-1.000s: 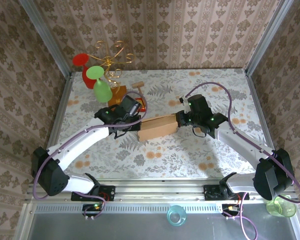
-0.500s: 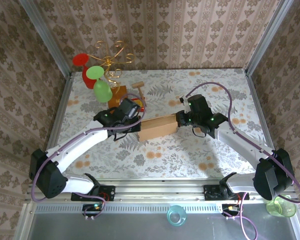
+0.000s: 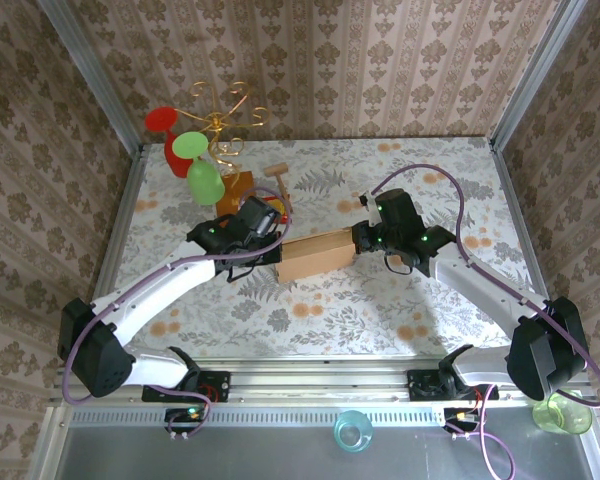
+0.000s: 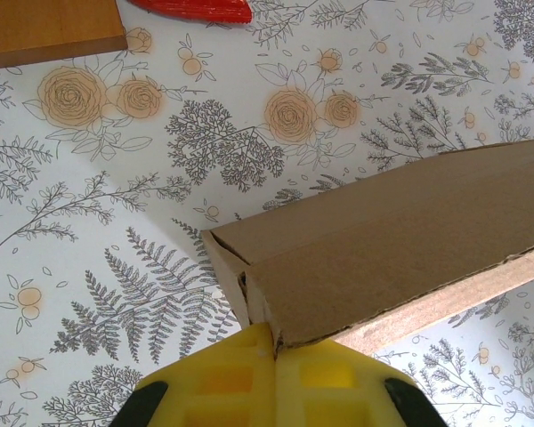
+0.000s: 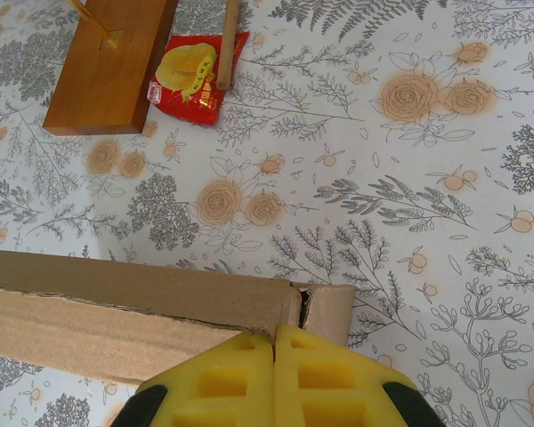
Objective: Fold the paper box
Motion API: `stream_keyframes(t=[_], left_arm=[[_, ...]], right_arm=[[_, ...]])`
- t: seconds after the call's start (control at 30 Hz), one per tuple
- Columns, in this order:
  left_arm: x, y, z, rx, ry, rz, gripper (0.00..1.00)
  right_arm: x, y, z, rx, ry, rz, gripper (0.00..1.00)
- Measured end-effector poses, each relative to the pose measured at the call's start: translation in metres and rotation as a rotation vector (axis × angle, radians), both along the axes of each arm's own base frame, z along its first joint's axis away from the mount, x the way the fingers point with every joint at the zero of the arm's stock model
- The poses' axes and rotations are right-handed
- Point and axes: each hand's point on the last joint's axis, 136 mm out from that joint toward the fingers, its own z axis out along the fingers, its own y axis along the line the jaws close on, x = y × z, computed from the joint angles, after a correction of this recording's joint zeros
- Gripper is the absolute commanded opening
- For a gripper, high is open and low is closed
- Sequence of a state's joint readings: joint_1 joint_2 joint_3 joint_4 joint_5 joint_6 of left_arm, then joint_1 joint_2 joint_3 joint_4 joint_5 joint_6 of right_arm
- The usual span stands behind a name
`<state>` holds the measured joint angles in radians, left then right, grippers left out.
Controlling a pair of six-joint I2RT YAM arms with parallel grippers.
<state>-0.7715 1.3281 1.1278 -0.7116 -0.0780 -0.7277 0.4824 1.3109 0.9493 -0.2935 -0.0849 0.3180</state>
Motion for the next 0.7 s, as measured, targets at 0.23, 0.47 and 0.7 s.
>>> stream_keyframes(t=[0.23,0.47,0.7], left_arm=[[0.0013,0.0009,0.0,-0.025,0.021,0.008,0.0],[0.0005,-0.0004,0.0002,-0.045,0.037,0.015,0.0],[0.0021,-0.0009,0.0006,-0.061,0.039,0.049,0.0]], right_arm=[[0.0,0.0001,-0.0003,0.0,0.001,0.0,0.0],[0.0012,0.0006,-0.0004,-0.001,0.002,0.0,0.0],[0.0013,0.0006,-0.0004,-0.001,0.002,-0.001,0.0]])
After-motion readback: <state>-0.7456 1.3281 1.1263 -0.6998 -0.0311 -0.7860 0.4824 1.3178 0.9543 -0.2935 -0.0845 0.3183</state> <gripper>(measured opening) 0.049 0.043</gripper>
